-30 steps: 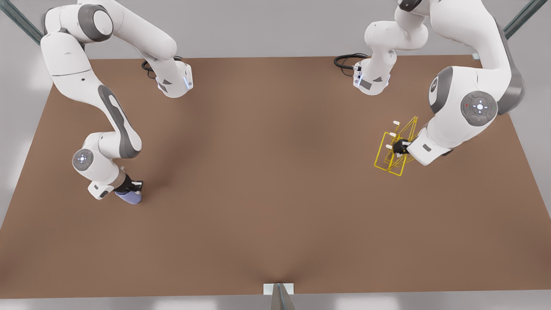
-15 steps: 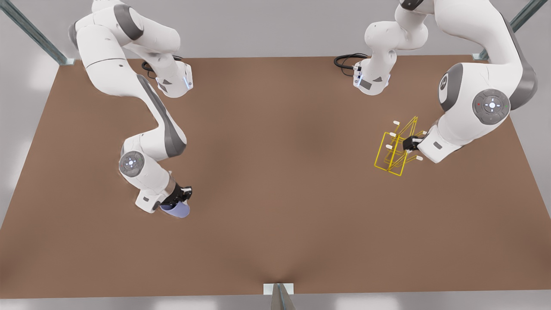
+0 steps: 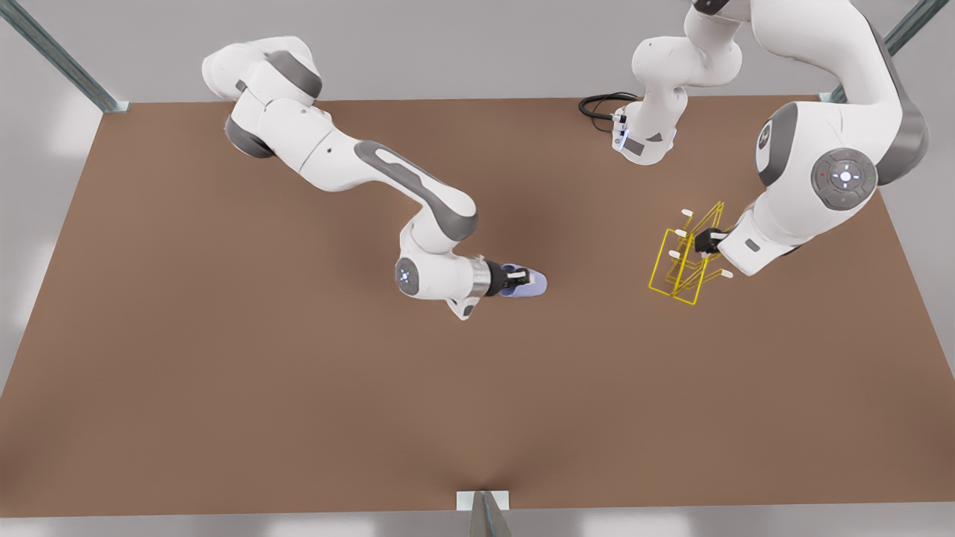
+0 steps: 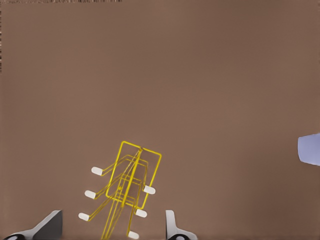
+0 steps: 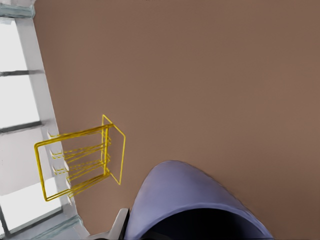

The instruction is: Place the cup on the cup holder

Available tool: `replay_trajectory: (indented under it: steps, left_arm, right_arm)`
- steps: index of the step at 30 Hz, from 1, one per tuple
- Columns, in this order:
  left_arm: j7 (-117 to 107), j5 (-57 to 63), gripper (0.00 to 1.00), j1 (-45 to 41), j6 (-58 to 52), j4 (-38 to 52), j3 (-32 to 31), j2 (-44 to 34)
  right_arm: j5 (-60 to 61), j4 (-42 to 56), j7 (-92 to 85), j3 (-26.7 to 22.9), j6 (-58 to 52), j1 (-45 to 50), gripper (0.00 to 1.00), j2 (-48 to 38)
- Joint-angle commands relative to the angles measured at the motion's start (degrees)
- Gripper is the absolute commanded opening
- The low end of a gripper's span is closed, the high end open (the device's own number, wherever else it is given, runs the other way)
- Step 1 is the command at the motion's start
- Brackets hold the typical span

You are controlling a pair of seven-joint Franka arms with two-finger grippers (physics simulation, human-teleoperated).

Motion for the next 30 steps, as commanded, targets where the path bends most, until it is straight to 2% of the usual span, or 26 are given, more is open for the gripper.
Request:
replay_trajectory:
  steps: [1,4,7,11,18,19,21,22,23,25,26,27,30]
  left_arm:
    - [0.26,0.29,1.0,0.03,-0.05,0.09,0.03,0.05]
    - [-0.09,0.2,1.0,0.73,0.04,0.44,-0.05,-0.04]
    - [-1.5,-0.5,1.0,1.61,0.3,0.53,0.56,0.58]
    - [-2.99,-7.0,1.0,3.9,3.03,0.44,0.56,3.13]
    - [-5.96,-7.89,1.0,4.34,3.56,1.32,0.56,2.78]
    - [-20.15,-7.97,1.0,3.72,2.94,1.84,0.13,2.78]
    - [-74.2,-9.21,1.0,1.27,0.48,2.46,-9.36,2.6]
    - [-84.97,-9.03,1.0,-0.23,-0.13,1.67,-12.09,2.78]
    - [-85.52,-9.12,1.0,-3.74,-1.27,0.88,-12.27,2.95]
    - [-85.43,-9.82,1.0,-6.03,-0.31,1.41,-12.36,3.83]
    - [-100.51,-10.61,1.0,-6.56,3.02,5.08,-12.36,7.86]
    - [-115.92,-10.17,1.0,-8.23,4.7,13.45,-11.92,14.81]
    - [-129.38,-5.43,1.0,-7.97,12.43,14.24,-11.83,17.28]
  right_arm:
    - [-0.96,6.48,14.27,-0.61,5.53,1.34,0.21,4.89]
    - [-0.96,14.31,14.36,-2.81,5.53,1.43,0.21,9.9]
    - [-0.87,14.22,15.5,-2.98,5.35,1.52,0.21,11.22]
    - [-0.78,14.22,14.8,0.8,5.44,1.69,0.21,14.74]
    - [-1.05,13.96,13.48,0.88,5.35,3.37,0.21,17.37]
    - [-1.05,13.87,13.48,0.88,5.35,3.28,0.21,17.37]
    - [-2.45,14.13,11.11,0.8,5.44,3.45,0.21,18.6]
    - [-3.16,14.22,11.2,0.8,5.44,3.72,0.94,18.78]
    - [-3.24,14.14,11.29,0.53,5.44,3.54,1.0,18.78]
    - [-5.44,14.14,11.11,0.44,5.44,3.45,1.0,19.22]
    - [-5.79,14.14,11.11,0.44,5.44,3.37,1.0,19.22]
    - [-5.88,13.96,11.11,0.53,5.44,2.93,1.0,19.22]
    - [-6.5,12.91,11.11,1.06,5.26,0.82,1.0,19.22]
